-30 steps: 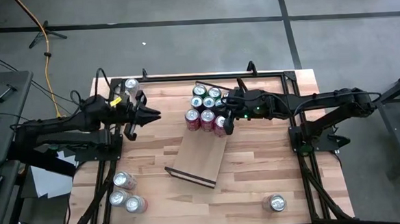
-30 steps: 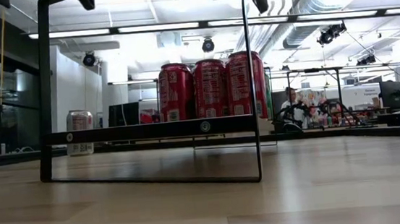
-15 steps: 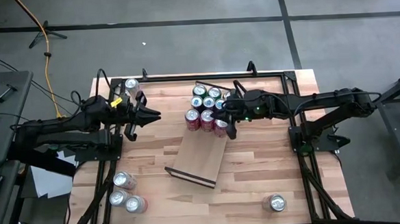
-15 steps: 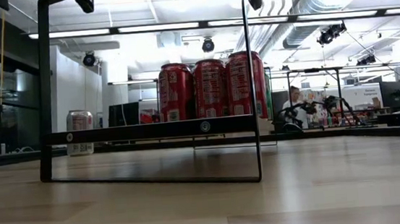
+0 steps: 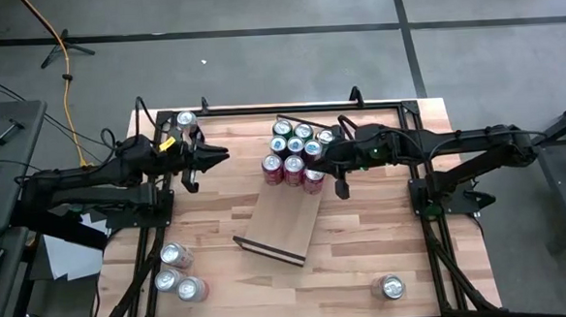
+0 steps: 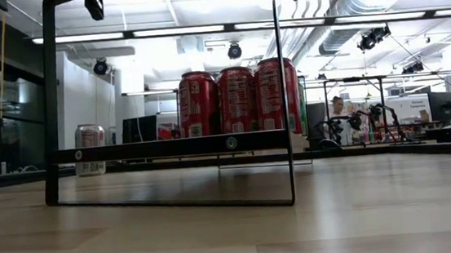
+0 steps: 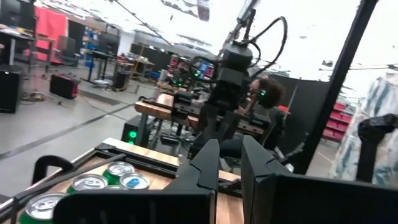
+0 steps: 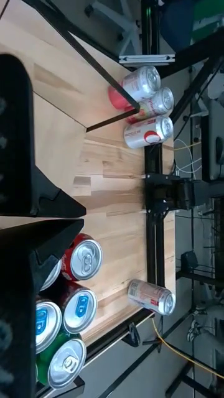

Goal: Place canned beverage on shelf
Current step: Put the bottom left red and silver soda can on the shelf

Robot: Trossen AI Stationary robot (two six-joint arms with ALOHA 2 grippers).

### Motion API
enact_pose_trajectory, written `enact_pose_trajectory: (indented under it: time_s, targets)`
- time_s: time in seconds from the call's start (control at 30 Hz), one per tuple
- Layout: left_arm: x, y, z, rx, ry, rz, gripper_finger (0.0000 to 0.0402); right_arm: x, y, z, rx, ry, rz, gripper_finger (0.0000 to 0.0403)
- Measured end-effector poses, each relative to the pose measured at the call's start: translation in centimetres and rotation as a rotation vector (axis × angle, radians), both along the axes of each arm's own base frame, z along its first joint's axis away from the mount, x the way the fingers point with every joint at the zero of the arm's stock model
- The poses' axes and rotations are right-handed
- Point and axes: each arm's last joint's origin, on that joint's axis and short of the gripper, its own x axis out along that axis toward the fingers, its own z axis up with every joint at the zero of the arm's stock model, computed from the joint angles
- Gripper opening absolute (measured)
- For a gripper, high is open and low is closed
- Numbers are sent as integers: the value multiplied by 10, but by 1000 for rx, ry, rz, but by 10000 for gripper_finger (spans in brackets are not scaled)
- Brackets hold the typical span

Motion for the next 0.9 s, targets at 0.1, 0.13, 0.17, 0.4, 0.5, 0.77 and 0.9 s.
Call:
enact_pose_trajectory:
  time_s: [0.1,0.13,0.17,0.4,0.5,0.77,0.9]
  targets:
    - [0,0,0,-14,-4,13,0,0,0,0,1,0,3,0]
    - [0,0,0,-20,-7,12,0,0,0,0,1,-2,4,0]
    - [0,1,1,-21,-8,15,0,0,0,1,1,-8,5,0]
    - [0,0,0,-26,-8,14,0,1,0,6,2,-58,15,0]
    - [0,1,1,-50,-11,9,0,2,1,8,4,-85,15,0]
    - [0,0,1,-54,-12,8,0,4,1,13,15,-140,27,0]
    - [0,1,1,-54,-12,9,0,4,1,15,50,-164,16,0]
